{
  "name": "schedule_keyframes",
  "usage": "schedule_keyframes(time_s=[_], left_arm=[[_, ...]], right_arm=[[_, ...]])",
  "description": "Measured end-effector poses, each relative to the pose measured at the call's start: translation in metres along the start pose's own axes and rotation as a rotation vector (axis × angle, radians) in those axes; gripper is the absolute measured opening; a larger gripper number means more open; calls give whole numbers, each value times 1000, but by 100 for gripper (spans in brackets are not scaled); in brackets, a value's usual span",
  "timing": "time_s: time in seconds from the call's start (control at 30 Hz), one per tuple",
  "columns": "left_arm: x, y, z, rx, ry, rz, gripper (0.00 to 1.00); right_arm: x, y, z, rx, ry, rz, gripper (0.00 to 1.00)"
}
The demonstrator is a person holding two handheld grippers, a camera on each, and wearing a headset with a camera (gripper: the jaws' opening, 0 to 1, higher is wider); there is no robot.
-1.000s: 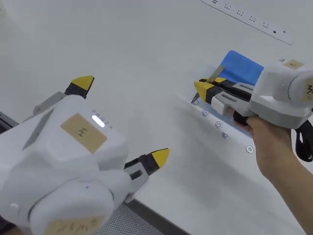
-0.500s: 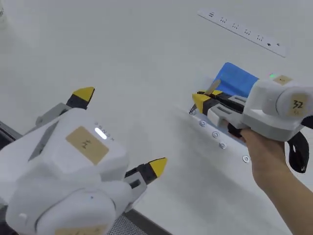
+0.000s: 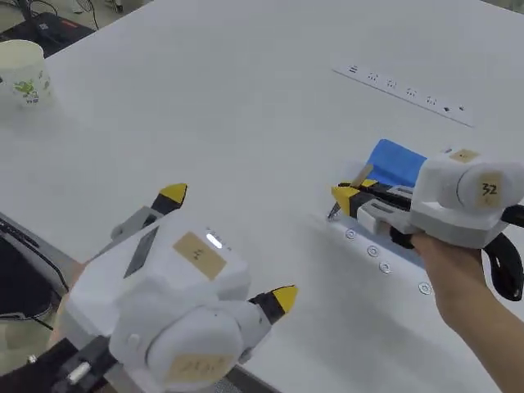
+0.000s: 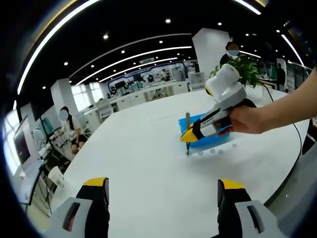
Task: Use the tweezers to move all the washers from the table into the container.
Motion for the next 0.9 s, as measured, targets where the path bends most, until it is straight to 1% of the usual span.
schedule_keyframes(time_s=[0.17, 0.2, 0.3, 0.4, 0.5, 0.67, 0.8, 0.9], left_arm=[[0, -2, -1, -9, 1, -18, 94], [0, -2, -1, -10, 2, -17, 94], [1, -2, -1, -11, -5, -13, 94], [2, -3, -1, -11, -7, -24, 95], [3, -2, -1, -6, -13, -22, 95], [1, -1, 0, 0, -2, -22, 95], [0, -1, 0, 3, 1, -22, 95], [0, -2, 0, -2, 2, -26, 95]], right_arm=[[-5, 8, 7, 12, 7, 10, 1], [-6, 10, 8, 16, 8, 4, 1], [-7, 16, 13, 25, 24, -53, 1], [-6, 22, 19, 35, 24, -75, 1], [-2, 34, 28, 56, 15, -72, 1], [7, 51, 40, 85, -5, -51, 1], [14, 60, 46, 95, -16, -34, 1], [20, 66, 48, 102, -31, -20, 1]])
Point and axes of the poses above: the centre of the closed fingertips' face, and the gripper's own axes: z roughly backward along the fingers, x roughly to its right, y roughly out of its top, the point moved 3 cm from there along z, roughly backward along the fingers, and after that the axes turned 13 degrees about z, right-handed, at the moved point
